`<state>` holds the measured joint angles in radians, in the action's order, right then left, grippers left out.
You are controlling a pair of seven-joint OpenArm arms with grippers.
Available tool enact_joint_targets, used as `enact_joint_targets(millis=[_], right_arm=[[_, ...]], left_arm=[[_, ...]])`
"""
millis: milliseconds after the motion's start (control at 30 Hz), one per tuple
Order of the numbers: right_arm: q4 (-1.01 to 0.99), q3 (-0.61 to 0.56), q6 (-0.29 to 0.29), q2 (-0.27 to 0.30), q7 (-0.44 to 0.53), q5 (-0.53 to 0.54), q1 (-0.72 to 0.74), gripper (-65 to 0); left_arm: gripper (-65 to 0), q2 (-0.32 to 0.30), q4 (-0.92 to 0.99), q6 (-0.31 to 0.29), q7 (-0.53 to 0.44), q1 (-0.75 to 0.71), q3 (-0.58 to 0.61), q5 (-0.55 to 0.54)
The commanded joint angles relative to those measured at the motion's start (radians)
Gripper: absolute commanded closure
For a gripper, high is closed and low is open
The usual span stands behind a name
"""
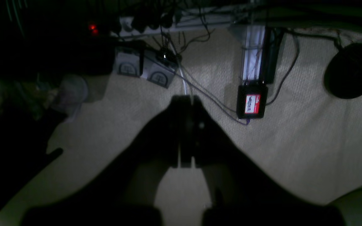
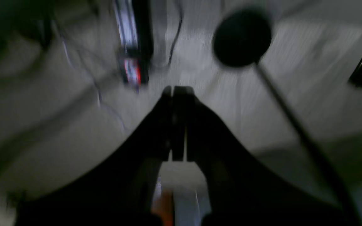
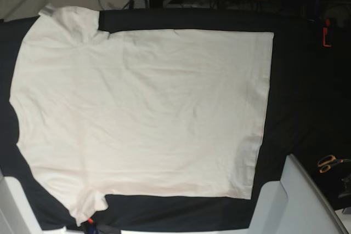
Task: Fold the T-shirt properly
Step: 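Move both grippers down toward the shirt's shoulder corners, then grasp the shirt's shoulder and hem corners with both grippers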
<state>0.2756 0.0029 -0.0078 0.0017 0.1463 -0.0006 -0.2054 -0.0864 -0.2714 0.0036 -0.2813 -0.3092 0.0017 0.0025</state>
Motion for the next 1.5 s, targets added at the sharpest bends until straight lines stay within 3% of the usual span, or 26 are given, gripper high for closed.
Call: enact_joint_targets(millis=[0,100,233,300,433,500,633,800,933,967,1033,1167,1233,1267,1367,1400,1467], right_arm=[[-0.003,0.003,0.004,-0.009,0.011,0.003,-0.022,-0.2],[0.003,-0.004,0.004,-0.012,0.026,-0.002,-0.059,-0.2],[0.189,0.001,0.004,-0.009,-0.055,0.001,-0.188,0.0],[0.402,0.003,0.004,-0.001,-0.173,0.001,-0.285,0.0],[0.854,0.003,0.004,0.034,-0.563,0.001,-0.444,0.0],[1.031,0.003,0.006,0.036,-0.692,0.001,-0.506,0.0],[1.299,0.039,0.006,0.034,-0.804,0.001,-0.593,0.0],[1.565,0.121,0.009,0.031,-0.950,0.001,-0.627,0.0],[1.727,0.179,0.022,0.033,-0.985,0.003,-0.618,-0.2],[1.737,0.199,0.056,0.031,-0.983,0.004,-0.592,-0.2],[1.734,0.276,0.184,0.028,-0.983,0.052,-0.518,-0.6],[1.726,0.564,0.521,-0.006,-1.028,0.325,-0.392,-1.1],[1.715,0.713,0.641,-0.004,-1.126,0.423,-0.312,-6.9],[1.704,0.777,0.687,-0.002,-1.183,0.449,-0.279,-12.8],[1.657,0.935,0.706,-0.002,-1.321,0.479,-0.177,-37.2],[1.632,0.972,0.706,-0.002,-1.336,0.480,-0.151,-43.2],[1.569,1.014,0.706,-0.001,-1.341,0.480,-0.111,-44.9]], left_arm=[[0.0,-0.005,-0.001,0.006,-0.009,-0.011,0.002,0.001],[0.0,-0.008,-0.006,0.006,-0.009,-0.017,0.002,0.001],[0.0,-0.033,-0.038,0.006,-0.009,-0.055,-0.009,-0.003],[0.0,-0.054,-0.125,0.006,-0.009,-0.112,-0.009,-0.008],[0.0,-0.089,-0.378,0.006,-0.009,-0.264,-0.012,-0.011],[0.0,-0.111,-0.470,0.006,-0.009,-0.319,-0.033,-0.020],[0.0,-0.158,-0.659,0.000,-0.009,-0.387,-0.130,-0.187],[0.0,-0.257,-1.046,0.000,-0.003,-0.540,-0.133,-0.335],[0.0,-0.303,-1.350,0.000,0.100,-0.617,-0.185,-0.404],[0.0,-0.299,-1.409,0.000,0.133,-0.623,-0.216,-0.421],[0.0,-0.293,-1.492,0.000,0.202,-0.621,-0.273,-0.431],[0.0,-0.286,-1.555,0.000,0.351,-0.552,-0.355,-0.428],[0.0,-0.284,-1.583,-0.021,0.431,-0.522,-0.404,-0.433],[0.0,-0.281,-1.589,-0.044,0.462,-0.505,-0.432,-0.436],[0.0,-0.230,-1.591,-0.133,0.551,-0.440,-0.518,-0.436],[-2.8,-0.212,-1.591,-0.170,0.580,-0.420,-0.543,-0.436],[-5.8,-0.183,-1.587,-0.254,0.626,-0.382,-0.582,-0.436]])
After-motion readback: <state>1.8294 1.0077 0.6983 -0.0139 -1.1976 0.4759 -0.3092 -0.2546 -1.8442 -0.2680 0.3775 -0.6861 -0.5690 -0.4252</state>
